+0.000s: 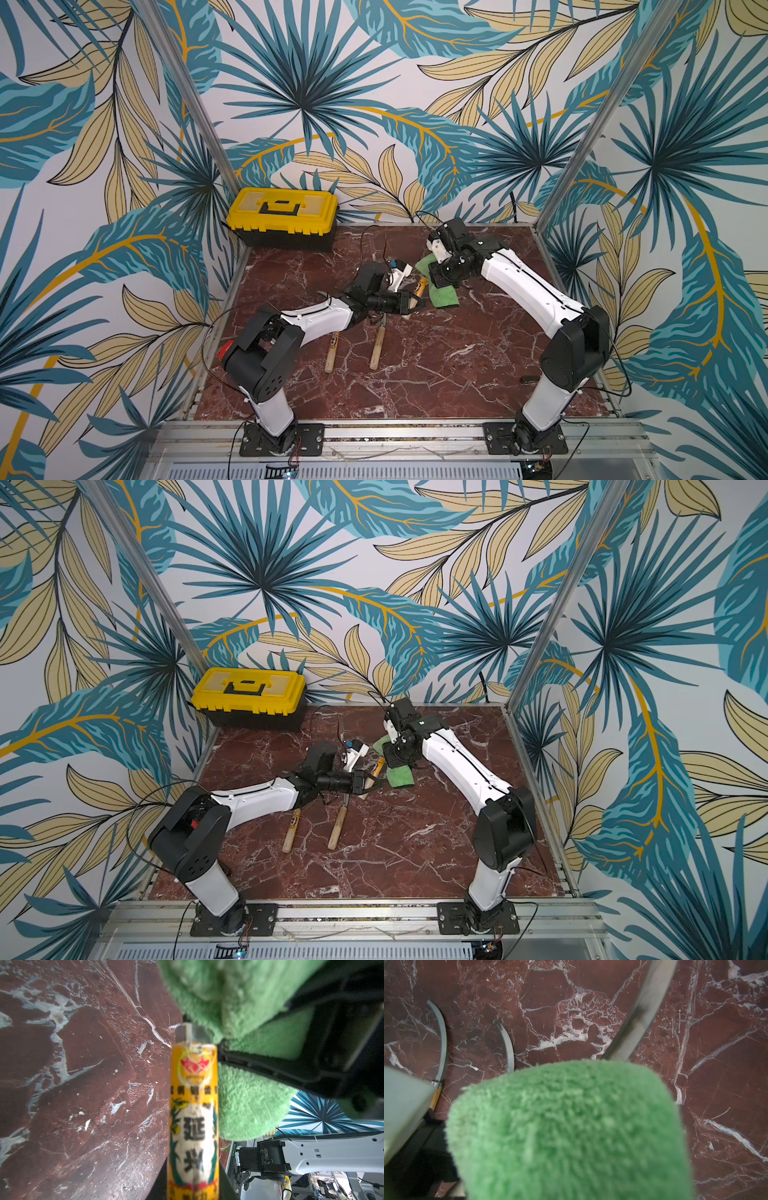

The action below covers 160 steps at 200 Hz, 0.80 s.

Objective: Wipe small sickles with rags
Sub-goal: Wipe the small sickle.

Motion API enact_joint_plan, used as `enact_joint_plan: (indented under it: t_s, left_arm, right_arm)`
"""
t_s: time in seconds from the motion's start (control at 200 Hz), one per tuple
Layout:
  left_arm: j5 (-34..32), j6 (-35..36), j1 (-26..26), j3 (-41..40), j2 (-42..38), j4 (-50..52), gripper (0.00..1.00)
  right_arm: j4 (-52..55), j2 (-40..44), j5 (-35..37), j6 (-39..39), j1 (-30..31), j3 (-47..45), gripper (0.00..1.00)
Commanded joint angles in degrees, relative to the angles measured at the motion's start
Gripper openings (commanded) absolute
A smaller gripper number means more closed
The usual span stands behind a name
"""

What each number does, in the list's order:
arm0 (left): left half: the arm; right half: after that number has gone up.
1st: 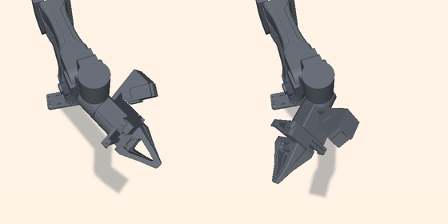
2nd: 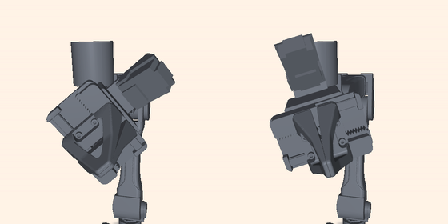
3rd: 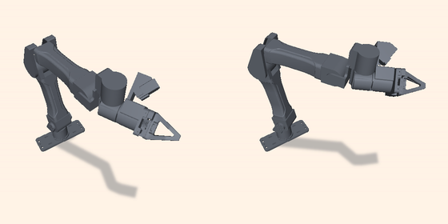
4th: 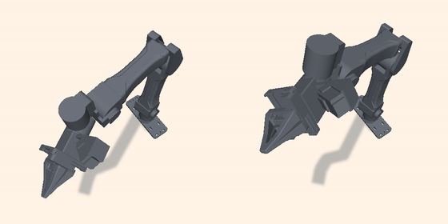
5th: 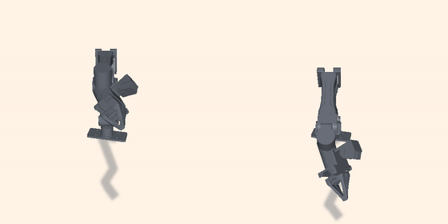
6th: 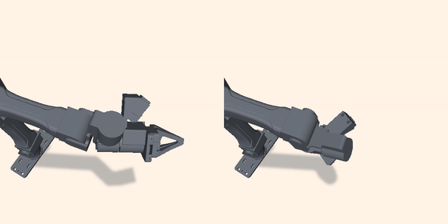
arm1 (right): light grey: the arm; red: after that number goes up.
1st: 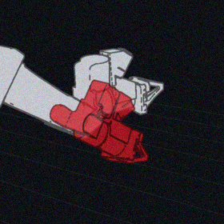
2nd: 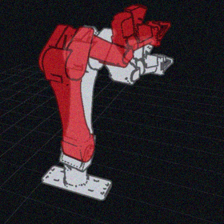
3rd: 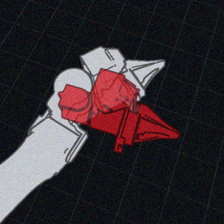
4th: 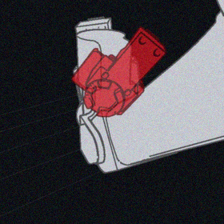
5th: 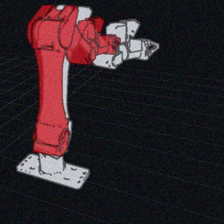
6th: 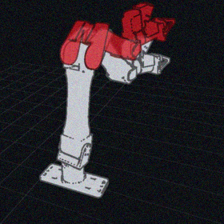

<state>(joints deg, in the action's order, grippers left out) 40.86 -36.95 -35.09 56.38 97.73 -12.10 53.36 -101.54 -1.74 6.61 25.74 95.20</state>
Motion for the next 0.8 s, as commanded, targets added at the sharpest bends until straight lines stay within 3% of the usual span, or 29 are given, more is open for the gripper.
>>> enact_joint_plan:
  t_s: [0.0,0.796]
  left_arm:
    - [3.7,3.8,-1.5,-0.1,-2.7,-2.3,0.0]
    - [-2.9,13.9,-5.7,-2.1,-10.1,11.3,0.0]
  right_arm:
    - [-2.7,-2.6,-0.3,-1.5,-1.5,1.4,0.04]
    - [3.1,-20.0,-2.7,-8.0,-5.3,19.7,0.04]
